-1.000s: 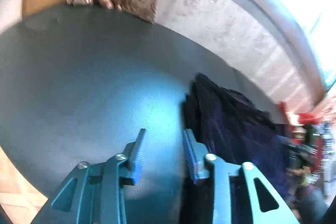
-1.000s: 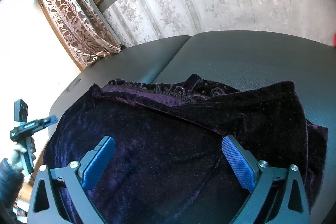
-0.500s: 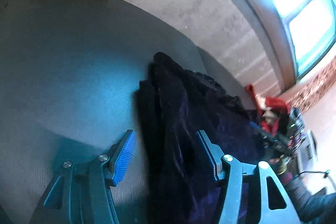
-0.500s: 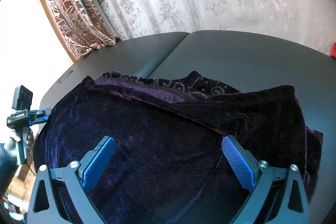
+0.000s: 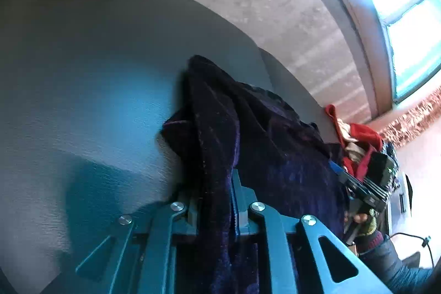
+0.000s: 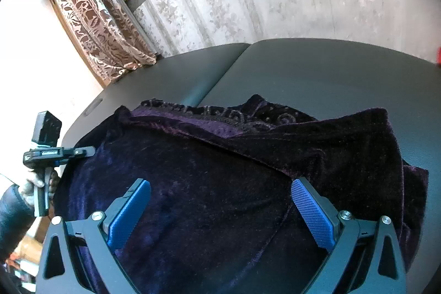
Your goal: Fold clothes
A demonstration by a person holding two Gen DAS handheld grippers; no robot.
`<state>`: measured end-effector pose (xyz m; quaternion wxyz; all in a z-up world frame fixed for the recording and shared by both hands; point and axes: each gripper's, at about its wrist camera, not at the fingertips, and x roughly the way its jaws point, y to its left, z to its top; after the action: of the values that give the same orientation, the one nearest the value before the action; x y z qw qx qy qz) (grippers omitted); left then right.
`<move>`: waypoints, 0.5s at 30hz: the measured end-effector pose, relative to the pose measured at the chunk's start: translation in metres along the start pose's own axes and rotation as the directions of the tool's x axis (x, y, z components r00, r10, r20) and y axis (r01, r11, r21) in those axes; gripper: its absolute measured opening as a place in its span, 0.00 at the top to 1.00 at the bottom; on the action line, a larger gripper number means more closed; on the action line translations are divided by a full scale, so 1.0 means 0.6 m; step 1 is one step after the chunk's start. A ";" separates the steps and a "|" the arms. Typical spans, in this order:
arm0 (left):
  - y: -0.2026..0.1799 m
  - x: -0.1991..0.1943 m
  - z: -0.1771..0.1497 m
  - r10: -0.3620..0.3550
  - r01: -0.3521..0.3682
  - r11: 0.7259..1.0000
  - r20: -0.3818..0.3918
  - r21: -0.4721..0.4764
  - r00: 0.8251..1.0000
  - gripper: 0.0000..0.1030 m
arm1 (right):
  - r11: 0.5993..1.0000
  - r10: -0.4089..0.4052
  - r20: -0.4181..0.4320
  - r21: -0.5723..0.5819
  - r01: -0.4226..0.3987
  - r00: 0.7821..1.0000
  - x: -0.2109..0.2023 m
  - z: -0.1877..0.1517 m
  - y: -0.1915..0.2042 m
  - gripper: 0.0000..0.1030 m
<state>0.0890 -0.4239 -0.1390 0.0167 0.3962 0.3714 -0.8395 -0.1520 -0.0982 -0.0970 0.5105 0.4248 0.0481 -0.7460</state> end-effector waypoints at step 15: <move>0.002 -0.081 0.040 0.164 -0.164 0.986 0.009 -0.006 0.986 0.87 | 0.928 0.023 -0.300 -0.347 -0.132 0.954 -0.074 -0.045 0.070 0.00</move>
<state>0.1069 -0.4529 -0.0969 0.0887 0.4212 0.3397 -0.8363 -0.0976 -0.0723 -0.0683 0.5970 0.4296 0.2427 -0.6325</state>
